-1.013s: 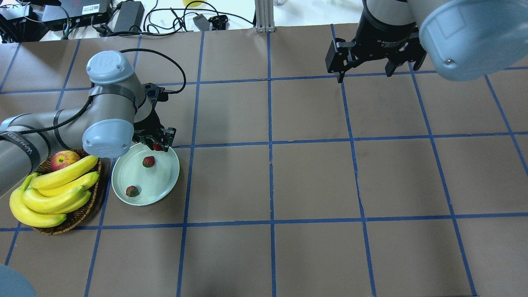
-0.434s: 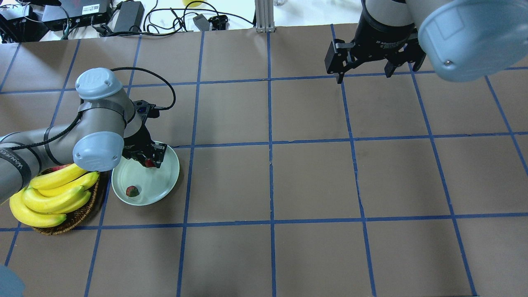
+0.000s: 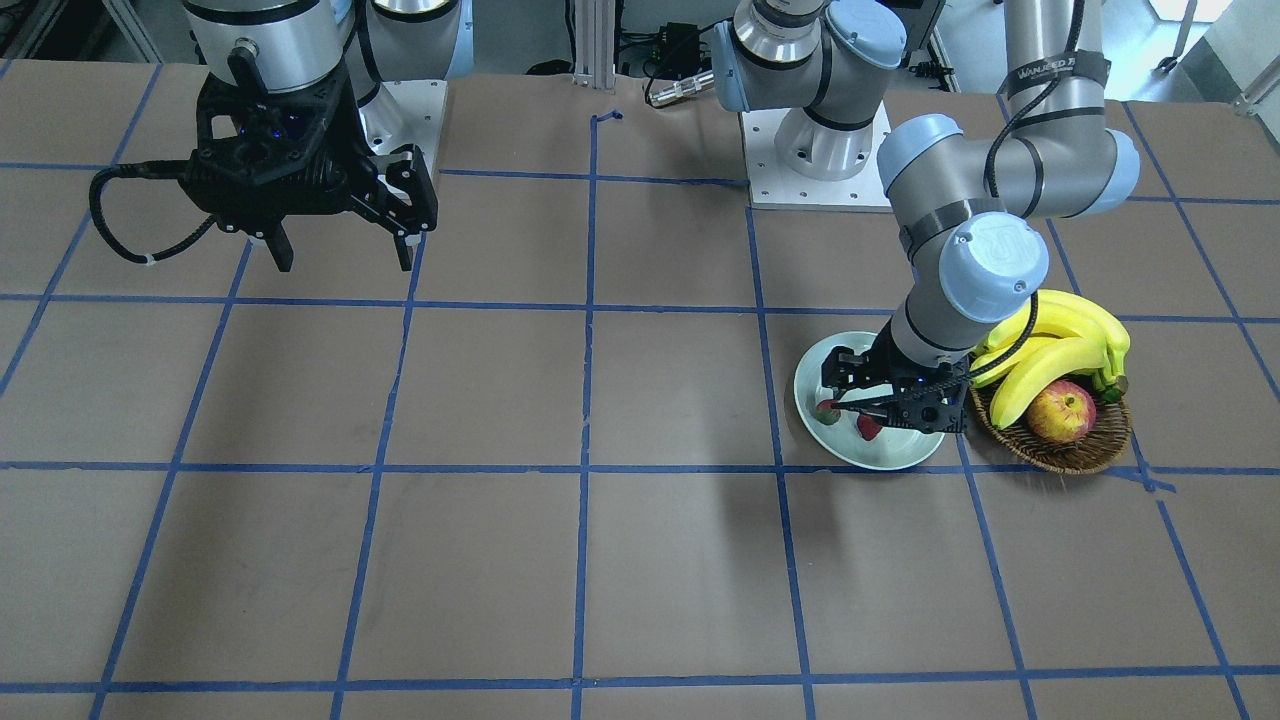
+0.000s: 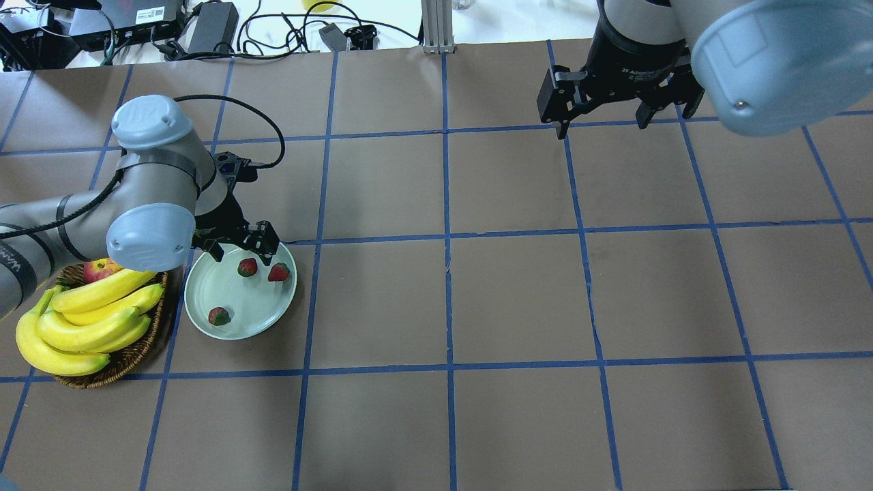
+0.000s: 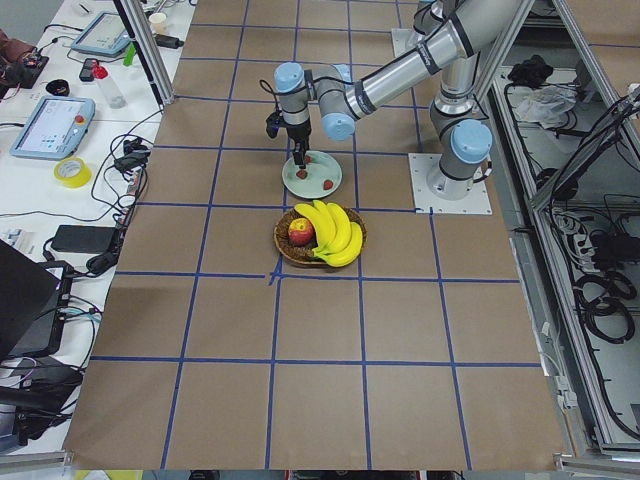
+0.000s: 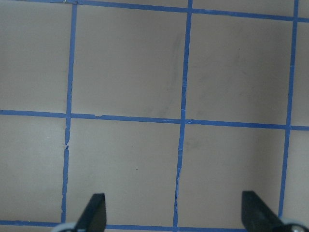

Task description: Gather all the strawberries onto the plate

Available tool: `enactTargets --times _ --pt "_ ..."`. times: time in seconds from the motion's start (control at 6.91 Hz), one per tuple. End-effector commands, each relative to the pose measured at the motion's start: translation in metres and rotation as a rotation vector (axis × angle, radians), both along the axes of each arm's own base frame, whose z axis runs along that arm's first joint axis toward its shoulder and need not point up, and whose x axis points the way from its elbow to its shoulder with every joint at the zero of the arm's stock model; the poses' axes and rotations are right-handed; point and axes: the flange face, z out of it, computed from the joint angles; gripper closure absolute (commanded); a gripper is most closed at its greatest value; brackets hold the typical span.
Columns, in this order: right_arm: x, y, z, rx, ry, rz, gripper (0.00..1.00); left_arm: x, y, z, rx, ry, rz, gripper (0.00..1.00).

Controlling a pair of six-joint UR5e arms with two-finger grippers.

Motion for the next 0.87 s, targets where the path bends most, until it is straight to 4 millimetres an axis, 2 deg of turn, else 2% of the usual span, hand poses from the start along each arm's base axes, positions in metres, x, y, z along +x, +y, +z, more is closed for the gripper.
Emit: enactTargets --times 0.0,0.14,0.29,0.43,0.72 --pt "0.000 0.000 -0.001 0.003 0.000 -0.001 0.00 -0.001 -0.006 0.159 0.027 0.006 -0.002 0.12" --pt "0.000 0.000 0.000 0.000 -0.001 0.001 0.00 -0.004 -0.002 0.225 -0.011 0.005 -0.004 0.12" --pt "0.000 0.000 0.000 0.000 0.000 0.001 0.00 -0.013 0.010 0.269 -0.077 -0.002 -0.016 0.12" --pt "0.000 0.000 0.000 0.000 0.000 0.003 0.00 -0.027 0.026 0.293 -0.132 -0.004 -0.039 0.12" --pt "0.002 0.000 -0.001 0.005 -0.019 0.005 0.00 -0.058 0.034 0.282 -0.118 0.004 -0.079 0.11"
